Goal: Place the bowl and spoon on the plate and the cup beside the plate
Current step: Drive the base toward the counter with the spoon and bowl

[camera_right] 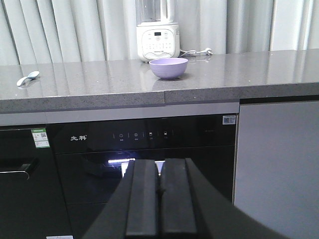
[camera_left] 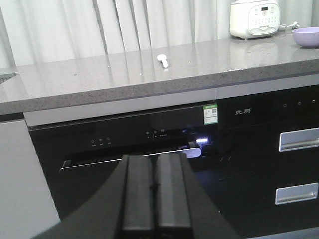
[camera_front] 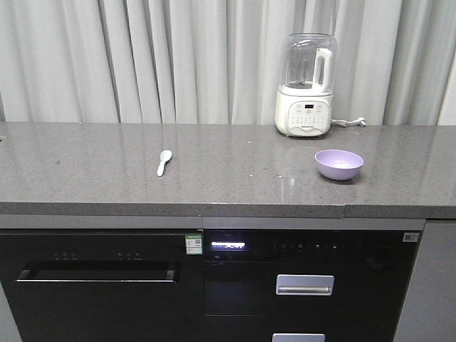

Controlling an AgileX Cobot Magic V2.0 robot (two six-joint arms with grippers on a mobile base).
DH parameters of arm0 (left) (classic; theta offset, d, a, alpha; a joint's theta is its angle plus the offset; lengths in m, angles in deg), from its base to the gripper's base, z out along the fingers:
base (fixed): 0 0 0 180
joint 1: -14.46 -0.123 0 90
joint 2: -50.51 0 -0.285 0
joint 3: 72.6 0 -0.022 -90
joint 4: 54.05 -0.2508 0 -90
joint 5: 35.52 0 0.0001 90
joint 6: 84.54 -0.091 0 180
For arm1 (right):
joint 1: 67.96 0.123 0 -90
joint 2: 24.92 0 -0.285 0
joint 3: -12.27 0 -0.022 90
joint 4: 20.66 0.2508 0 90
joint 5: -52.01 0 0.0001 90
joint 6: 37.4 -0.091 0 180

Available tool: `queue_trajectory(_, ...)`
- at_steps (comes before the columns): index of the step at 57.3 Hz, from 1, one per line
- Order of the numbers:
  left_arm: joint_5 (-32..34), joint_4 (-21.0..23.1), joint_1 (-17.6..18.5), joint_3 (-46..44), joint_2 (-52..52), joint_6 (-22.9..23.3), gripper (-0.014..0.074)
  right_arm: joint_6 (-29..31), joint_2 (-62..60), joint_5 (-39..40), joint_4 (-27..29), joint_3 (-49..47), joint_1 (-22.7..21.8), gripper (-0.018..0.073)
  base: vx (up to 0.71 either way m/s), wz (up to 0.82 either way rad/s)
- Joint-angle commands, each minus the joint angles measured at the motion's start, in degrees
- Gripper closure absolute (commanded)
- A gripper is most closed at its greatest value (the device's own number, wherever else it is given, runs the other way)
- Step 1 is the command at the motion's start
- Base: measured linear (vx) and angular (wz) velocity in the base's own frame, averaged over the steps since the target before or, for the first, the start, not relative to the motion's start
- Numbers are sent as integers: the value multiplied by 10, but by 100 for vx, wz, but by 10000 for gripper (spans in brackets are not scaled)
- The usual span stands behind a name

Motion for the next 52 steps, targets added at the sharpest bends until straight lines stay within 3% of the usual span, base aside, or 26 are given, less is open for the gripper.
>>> queue_trajectory(1, 47, 6, 1, -14, -10, 2, 600, 2, -3, 43, -6, 1, 0, 568, 0, 0)
queue_trajectory(52, 47, 6, 1, -14, -10, 2, 600, 2, -3, 43, -6, 1, 0, 568, 0, 0)
